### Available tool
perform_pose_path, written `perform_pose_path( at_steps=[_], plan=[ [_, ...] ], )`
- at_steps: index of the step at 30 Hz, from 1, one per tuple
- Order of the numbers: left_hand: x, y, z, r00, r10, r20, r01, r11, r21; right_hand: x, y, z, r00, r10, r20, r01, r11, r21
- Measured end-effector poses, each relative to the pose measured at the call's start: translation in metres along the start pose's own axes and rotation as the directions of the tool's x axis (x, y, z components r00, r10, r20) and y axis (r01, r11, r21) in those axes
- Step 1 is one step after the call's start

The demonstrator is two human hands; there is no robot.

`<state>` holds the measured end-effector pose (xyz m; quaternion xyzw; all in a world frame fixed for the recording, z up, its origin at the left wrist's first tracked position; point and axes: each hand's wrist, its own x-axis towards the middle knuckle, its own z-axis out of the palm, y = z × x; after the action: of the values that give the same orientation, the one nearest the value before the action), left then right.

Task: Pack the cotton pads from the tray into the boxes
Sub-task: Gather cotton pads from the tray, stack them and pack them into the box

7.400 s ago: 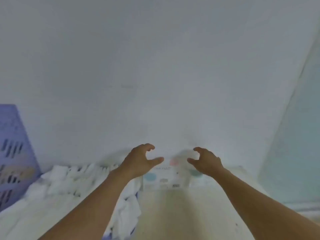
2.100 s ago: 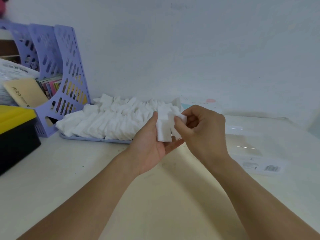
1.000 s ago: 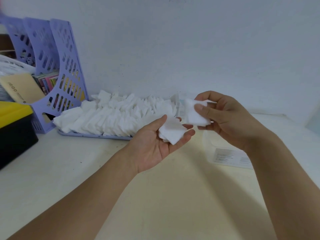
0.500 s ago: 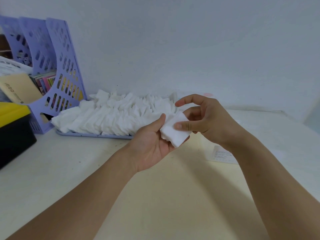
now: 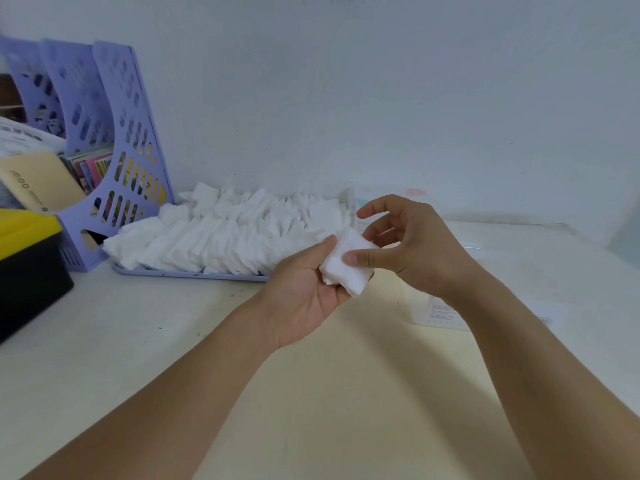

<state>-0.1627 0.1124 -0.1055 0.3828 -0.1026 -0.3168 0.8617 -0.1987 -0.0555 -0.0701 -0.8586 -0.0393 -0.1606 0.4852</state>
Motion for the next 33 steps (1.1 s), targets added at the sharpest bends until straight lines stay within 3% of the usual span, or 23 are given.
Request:
perform_pose_path(
  at_steps=[7,12,15,19,23,33],
  plan=[
    [0.000,0.002,0.000,0.997,0.025,-0.070,-0.028,0.999,-0.045,0.000,0.000,0.002,0.999,0.012,-0.041,-0.010,0.999,0.052],
    [0.001,0.002,0.000,0.994,0.055,-0.095,-0.054,0.998,0.011,-0.003,-0.005,-0.021,0.998,-0.003,0.057,-0.011,0.971,0.240],
    [0.002,0.002,-0.003,0.994,0.053,-0.092,-0.035,0.983,0.182,-0.009,-0.012,-0.036,0.978,-0.039,0.204,-0.022,0.956,0.292],
    [-0.003,-0.001,-0.002,0.998,-0.062,0.012,0.053,0.917,0.394,-0.012,-0.015,-0.026,0.930,-0.065,0.361,-0.016,0.976,0.216],
    [-0.004,-0.002,0.000,0.985,-0.141,0.102,0.102,0.942,0.319,-0.009,-0.011,-0.013,0.931,-0.029,0.364,-0.012,0.994,0.110],
    [-0.001,-0.004,-0.004,0.980,-0.162,0.114,0.125,0.952,0.280,-0.005,-0.004,-0.018,0.941,-0.039,0.335,0.024,0.998,0.050]
  ],
)
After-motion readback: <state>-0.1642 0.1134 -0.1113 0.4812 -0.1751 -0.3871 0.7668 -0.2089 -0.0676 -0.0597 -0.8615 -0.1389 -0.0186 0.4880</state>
